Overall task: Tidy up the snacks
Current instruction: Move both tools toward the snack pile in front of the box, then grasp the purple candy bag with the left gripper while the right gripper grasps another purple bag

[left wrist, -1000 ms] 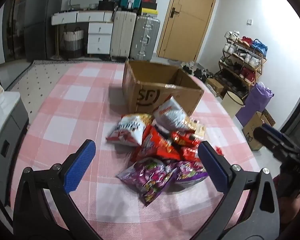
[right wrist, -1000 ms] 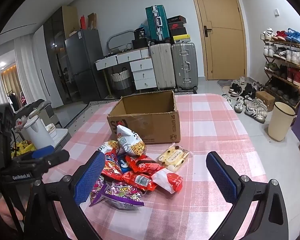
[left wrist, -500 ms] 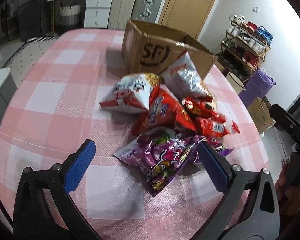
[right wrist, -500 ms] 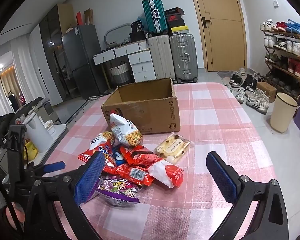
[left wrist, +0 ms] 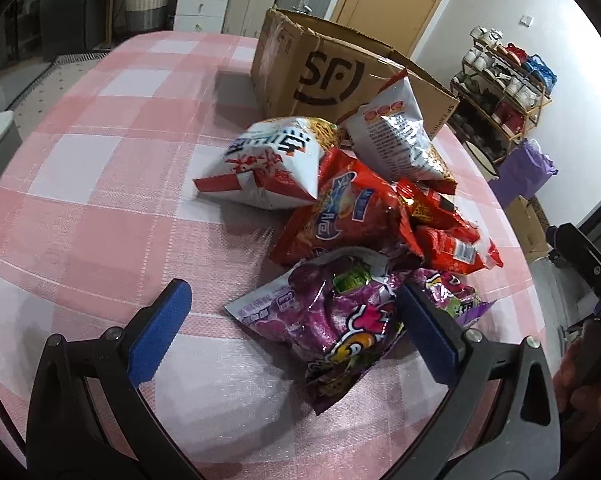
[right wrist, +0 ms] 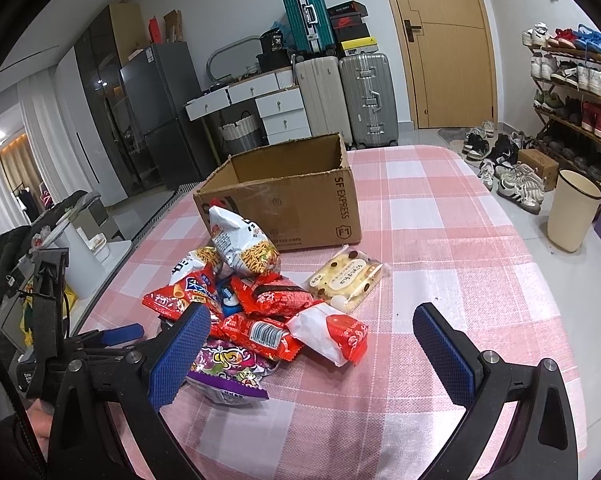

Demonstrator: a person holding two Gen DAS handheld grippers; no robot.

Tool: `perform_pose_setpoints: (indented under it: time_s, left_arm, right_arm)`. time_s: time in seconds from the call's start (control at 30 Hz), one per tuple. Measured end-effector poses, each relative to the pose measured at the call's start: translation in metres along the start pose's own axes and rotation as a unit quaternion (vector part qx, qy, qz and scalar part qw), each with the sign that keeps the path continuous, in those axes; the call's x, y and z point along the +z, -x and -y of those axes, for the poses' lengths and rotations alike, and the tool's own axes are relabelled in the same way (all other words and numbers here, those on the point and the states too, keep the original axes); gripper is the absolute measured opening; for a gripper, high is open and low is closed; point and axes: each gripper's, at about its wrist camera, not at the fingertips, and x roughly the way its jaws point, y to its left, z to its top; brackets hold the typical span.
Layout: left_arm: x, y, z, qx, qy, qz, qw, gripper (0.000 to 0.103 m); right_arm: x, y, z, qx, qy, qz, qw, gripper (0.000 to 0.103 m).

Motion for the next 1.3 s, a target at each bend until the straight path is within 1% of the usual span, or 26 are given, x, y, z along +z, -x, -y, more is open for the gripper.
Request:
perform_pose_setpoints:
  time_s: [0.1, 0.17, 0.27, 0.47, 0.5, 0.53, 0.6, 0.67, 0.73, 0.83, 0.9, 0.97, 1.03, 1.07, 1.1, 1.23, 1.3]
  left_arm:
    - [0.000, -0.008, 0.000, -0.022, 0.000, -0.008, 0.9997, 0.094]
    - [0.001, -0.014, 0.005, -0.036, -0.007, -0.014, 0.9992, 0.084]
    - [0.004, -0.021, 0.012, -0.038, -0.021, -0.016, 0.9989, 0.080]
    - [0.008, -0.029, 0.008, -0.057, -0.013, -0.019, 0.9981, 0.077]
    - [0.011, -0.032, 0.007, -0.056, -0.013, -0.017, 0.9982, 0.077]
    - [0.005, -0.029, 0.004, -0.057, -0.014, -0.016, 0.9982, 0.077]
    - [0.007, -0.033, 0.004, -0.061, -0.013, -0.019, 0.9979, 0.076]
    - [0.009, -0.034, 0.006, -0.059, -0.015, -0.019, 0.9979, 0.076]
    - [0.002, -0.019, 0.004, -0.061, -0.014, -0.018, 0.9979, 0.076]
    - [-0.002, -0.016, 0.001, -0.062, -0.011, -0.017, 0.9978, 0.076]
    - [-0.008, -0.010, -0.004, -0.062, -0.009, -0.014, 0.9979, 0.076]
    - [-0.015, 0.007, -0.007, -0.066, -0.006, -0.010, 0.9978, 0.076]
    - [-0.016, 0.013, -0.013, -0.066, -0.003, -0.005, 0.9978, 0.076]
    - [-0.017, 0.016, -0.015, -0.068, 0.000, -0.003, 0.9977, 0.076]
    - [-0.028, 0.028, -0.020, -0.068, 0.002, 0.001, 0.9977, 0.076]
    - [-0.028, 0.039, -0.028, -0.069, 0.007, 0.011, 0.9976, 0.076]
    - [-0.028, 0.044, -0.031, -0.070, 0.009, 0.016, 0.9974, 0.076]
  right_arm:
    - [0.000, -0.002, 0.002, 0.002, -0.002, 0.003, 1.000, 0.103]
    - [-0.001, -0.003, 0.002, 0.009, -0.011, 0.001, 1.000, 0.103]
    - [-0.002, -0.003, 0.002, 0.006, -0.005, 0.000, 1.000, 0.103]
    - [-0.001, -0.002, -0.001, 0.004, 0.003, 0.003, 1.000, 0.103]
    - [-0.001, -0.001, -0.003, 0.013, -0.006, 0.009, 1.000, 0.103]
    - [-0.001, 0.000, -0.004, 0.012, -0.003, 0.009, 1.000, 0.103]
    - [-0.001, 0.000, -0.006, 0.005, 0.006, 0.007, 1.000, 0.103]
    - [-0.001, 0.001, -0.008, 0.008, 0.005, 0.009, 1.000, 0.103]
    - [-0.001, 0.002, -0.010, 0.010, 0.005, 0.011, 1.000, 0.103]
    - [-0.002, 0.002, -0.012, 0.011, 0.007, 0.011, 1.000, 0.103]
    - [-0.003, 0.001, -0.012, 0.006, 0.011, 0.003, 1.000, 0.103]
    - [-0.004, 0.000, -0.012, 0.007, 0.012, 0.000, 1.000, 0.103]
    - [-0.006, -0.002, -0.012, 0.011, 0.012, -0.008, 1.000, 0.103]
    - [-0.008, -0.003, -0.012, 0.020, 0.007, -0.008, 1.000, 0.103]
    - [-0.010, -0.005, -0.012, 0.026, 0.005, -0.015, 1.000, 0.103]
    - [-0.019, -0.014, -0.014, 0.057, -0.008, -0.038, 0.998, 0.103]
    - [-0.024, -0.018, -0.017, 0.075, -0.013, -0.042, 0.996, 0.103]
